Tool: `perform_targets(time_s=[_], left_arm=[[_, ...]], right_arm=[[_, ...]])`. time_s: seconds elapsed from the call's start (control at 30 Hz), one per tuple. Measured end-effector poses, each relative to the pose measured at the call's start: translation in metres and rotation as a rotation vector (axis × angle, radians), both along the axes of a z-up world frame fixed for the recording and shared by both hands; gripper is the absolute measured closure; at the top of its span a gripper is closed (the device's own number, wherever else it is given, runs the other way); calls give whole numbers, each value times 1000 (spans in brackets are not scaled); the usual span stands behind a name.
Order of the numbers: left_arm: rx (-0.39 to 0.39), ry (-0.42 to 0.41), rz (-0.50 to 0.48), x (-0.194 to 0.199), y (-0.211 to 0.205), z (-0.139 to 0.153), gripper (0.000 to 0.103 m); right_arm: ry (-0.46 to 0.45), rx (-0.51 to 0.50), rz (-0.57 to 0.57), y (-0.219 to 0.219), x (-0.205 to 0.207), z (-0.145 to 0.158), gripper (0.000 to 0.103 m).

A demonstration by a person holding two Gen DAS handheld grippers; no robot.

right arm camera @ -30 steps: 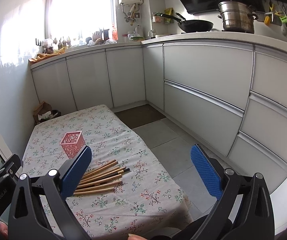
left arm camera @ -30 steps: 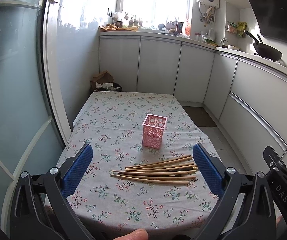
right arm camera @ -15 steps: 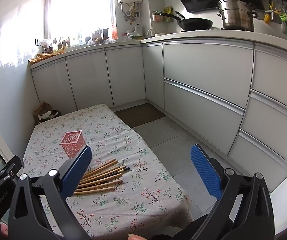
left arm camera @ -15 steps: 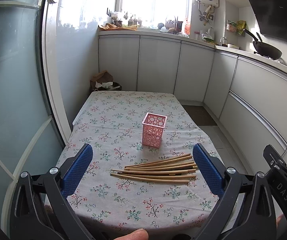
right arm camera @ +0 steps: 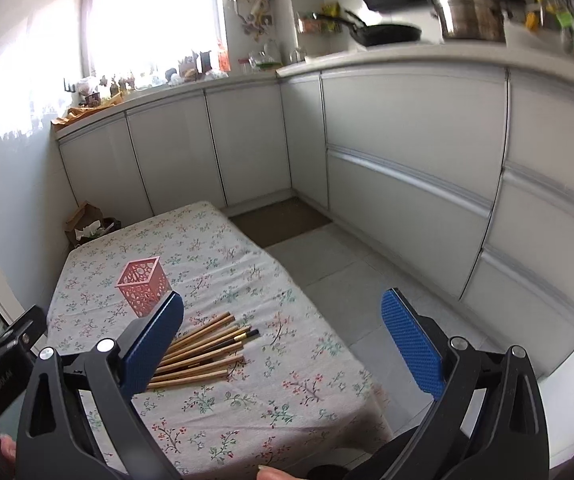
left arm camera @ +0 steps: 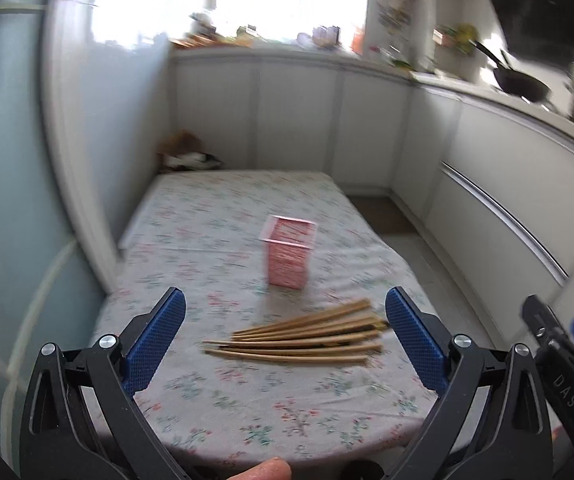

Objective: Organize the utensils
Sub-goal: 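Lower the left tool onto the chopstick pile and close on one chopstick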

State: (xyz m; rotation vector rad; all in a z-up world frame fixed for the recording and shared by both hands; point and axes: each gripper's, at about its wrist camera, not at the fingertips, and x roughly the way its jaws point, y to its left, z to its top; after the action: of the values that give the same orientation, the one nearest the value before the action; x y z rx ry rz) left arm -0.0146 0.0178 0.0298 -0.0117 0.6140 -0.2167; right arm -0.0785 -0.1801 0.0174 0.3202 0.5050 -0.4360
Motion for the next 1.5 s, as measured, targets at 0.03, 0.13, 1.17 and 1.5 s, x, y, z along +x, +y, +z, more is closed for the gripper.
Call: perform_targets(time_s=[0.03,0.13,1.17,1.5], left_arm=[[-12,37,-66,12,-6,-1,7],[-1,220,-302,56,-39,-15,7],[473,734,-570,247,-180,-195,59],[542,781,-631,222,-171,-228,86]], right_arm=[[8,41,11,-7,4,-6,6],[36,196,35,-35,17,-33,6],[203,587,89,-139,87,-178,6],[215,588,79,-141,85,-178,6]])
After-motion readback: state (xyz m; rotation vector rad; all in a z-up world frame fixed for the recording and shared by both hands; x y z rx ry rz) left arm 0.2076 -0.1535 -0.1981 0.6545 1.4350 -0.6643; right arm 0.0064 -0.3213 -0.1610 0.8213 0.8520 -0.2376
